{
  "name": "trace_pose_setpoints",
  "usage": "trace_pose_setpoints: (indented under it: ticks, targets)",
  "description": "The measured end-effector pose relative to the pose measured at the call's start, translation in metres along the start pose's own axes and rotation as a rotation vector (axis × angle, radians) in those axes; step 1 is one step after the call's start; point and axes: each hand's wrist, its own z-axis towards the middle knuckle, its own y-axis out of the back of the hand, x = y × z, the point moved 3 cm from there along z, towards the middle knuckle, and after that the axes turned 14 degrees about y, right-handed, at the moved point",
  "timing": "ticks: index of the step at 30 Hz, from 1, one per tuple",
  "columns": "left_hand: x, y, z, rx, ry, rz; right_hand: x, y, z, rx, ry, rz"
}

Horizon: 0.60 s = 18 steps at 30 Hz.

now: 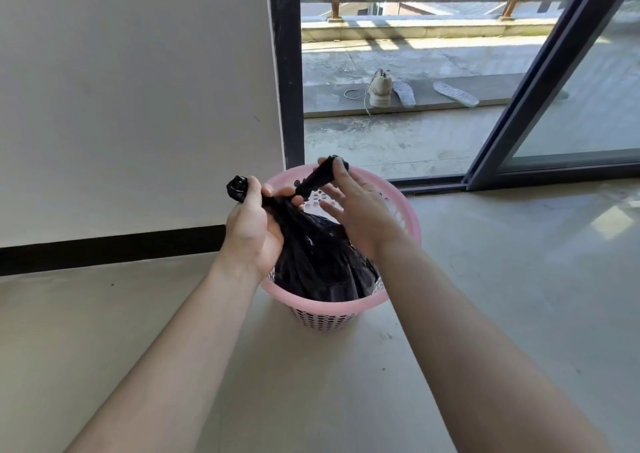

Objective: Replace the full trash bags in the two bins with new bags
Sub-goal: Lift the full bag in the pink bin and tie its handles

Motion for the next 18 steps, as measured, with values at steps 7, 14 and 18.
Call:
trace_pose_setpoints:
  ticks: [7, 14, 18]
  targets:
    - [-0.010, -0.011, 0.004, 0.023, -0.055, -0.377, 0.011, 0.007, 0.005, -0.476, -0.004, 0.738]
    - [-0.044, 0.051, 0.007, -0.436, -0.130, -0.340, 0.022, 0.108, -0.001, -0.919, 0.011, 0.241]
    - [-0.030, 0.041, 0.004, -0.452, -0.217, -0.124, 0.009, 0.132, -0.004, -0.965, -0.034, -0.081]
